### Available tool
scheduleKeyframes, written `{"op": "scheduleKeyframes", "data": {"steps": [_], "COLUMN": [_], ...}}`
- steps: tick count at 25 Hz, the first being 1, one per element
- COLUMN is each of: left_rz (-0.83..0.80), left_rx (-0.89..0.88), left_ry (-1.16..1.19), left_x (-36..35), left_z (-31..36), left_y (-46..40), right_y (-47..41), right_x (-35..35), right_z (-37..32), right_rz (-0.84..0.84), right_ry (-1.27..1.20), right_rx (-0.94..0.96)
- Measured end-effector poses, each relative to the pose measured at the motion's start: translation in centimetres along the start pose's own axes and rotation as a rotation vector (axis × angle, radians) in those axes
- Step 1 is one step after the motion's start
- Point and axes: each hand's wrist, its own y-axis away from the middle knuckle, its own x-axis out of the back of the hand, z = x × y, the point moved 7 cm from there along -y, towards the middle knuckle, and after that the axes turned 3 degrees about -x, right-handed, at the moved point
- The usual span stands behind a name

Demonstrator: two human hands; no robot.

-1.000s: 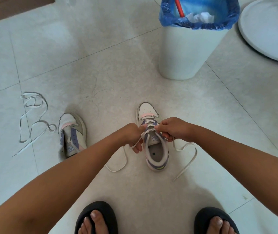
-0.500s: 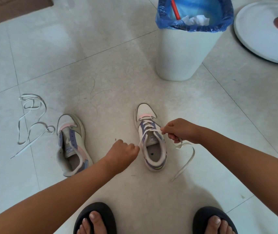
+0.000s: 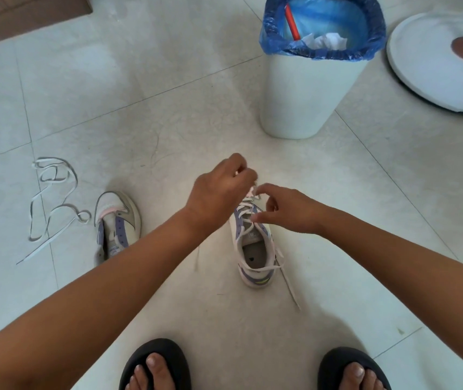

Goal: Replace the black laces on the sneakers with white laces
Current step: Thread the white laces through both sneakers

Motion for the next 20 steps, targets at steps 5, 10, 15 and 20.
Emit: {"op": "scheduleKeyframes", "data": {"steps": [5, 10, 15, 20], "left_rz": [-0.166, -0.851, -0.939, -1.033], "left_rx": [0.455, 0.54, 0.62, 0.624], "left_ry": [0.151, -0.048, -0.04, -0.029], "left_x": [-3.3, -9.3, -9.6, -6.9], "left_z": [-0.8, 0.3, 0.5, -4.9], "left_y": [2.2, 9.0, 8.9, 8.9], "right_y": [-0.7, -0.2, 0.2, 1.5], "right_x": [3.4, 4.6, 5.2, 7.5], "right_z": [-0.5, 4.4, 9.4, 14.6], "right_rz": [0.268, 0.345, 0.419, 0.546], "right_ry": [-0.359, -0.926, -1.494, -1.675], "right_rx": [0.044, -0.188, -0.325, -0.309]}}
